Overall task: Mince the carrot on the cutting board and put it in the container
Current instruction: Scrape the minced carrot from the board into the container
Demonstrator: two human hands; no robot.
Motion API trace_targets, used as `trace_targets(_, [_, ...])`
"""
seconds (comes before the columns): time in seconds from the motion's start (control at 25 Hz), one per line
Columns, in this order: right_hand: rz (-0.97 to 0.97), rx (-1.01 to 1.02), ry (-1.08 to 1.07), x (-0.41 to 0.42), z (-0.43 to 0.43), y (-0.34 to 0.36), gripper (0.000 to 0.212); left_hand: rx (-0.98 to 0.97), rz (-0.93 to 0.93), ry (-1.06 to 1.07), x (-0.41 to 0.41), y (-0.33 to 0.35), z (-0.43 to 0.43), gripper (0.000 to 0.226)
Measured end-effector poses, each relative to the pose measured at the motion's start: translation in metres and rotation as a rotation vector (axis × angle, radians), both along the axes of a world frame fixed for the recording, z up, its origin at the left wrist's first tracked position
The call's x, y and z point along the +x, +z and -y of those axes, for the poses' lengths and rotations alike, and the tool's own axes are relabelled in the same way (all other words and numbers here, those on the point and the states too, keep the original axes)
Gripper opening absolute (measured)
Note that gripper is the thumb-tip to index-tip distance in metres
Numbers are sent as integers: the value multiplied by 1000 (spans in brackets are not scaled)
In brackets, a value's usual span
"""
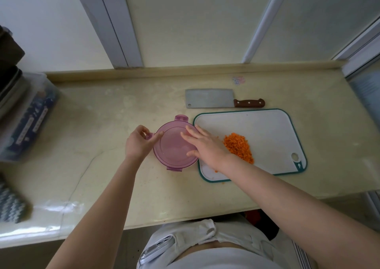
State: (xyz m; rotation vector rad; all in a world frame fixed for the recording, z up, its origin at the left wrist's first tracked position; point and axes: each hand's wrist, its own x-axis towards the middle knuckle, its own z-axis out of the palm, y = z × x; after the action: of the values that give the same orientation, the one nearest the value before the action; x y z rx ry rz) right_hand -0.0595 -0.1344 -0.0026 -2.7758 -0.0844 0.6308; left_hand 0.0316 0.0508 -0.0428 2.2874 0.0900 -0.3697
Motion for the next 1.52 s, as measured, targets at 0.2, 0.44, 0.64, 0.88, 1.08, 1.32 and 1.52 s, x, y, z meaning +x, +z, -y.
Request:
trace_targets(0.2, [-21,21,-14,-1,0,3,68,-107,12,182,-24,6,1,51])
trace_targets(0.44, [-18,66,-38,-4,0,6,68,-315,-172,397,-97,-3,28,32])
trace_targets(0.64, [-18,111,-63,-5,0,1,68,-326,-122,508,-109,-8,40,36])
trace_targets(0.88, [-11,106,-59,-5,1,0,68,-385,-99,542,-114,-5,46,37])
trace_targets(1.08, [-2,114,-62,-4,2,-3,67,-239,-72,435,-116,2,35,34])
trace_targets(1.32, [55,141,-43,-6,5,-11,68,459,674,-627,-109,-9,11,55])
trace_targets(1.52, [163,585,-462,-13,1,-10,74,375,770,-708,-98,-5,6,48])
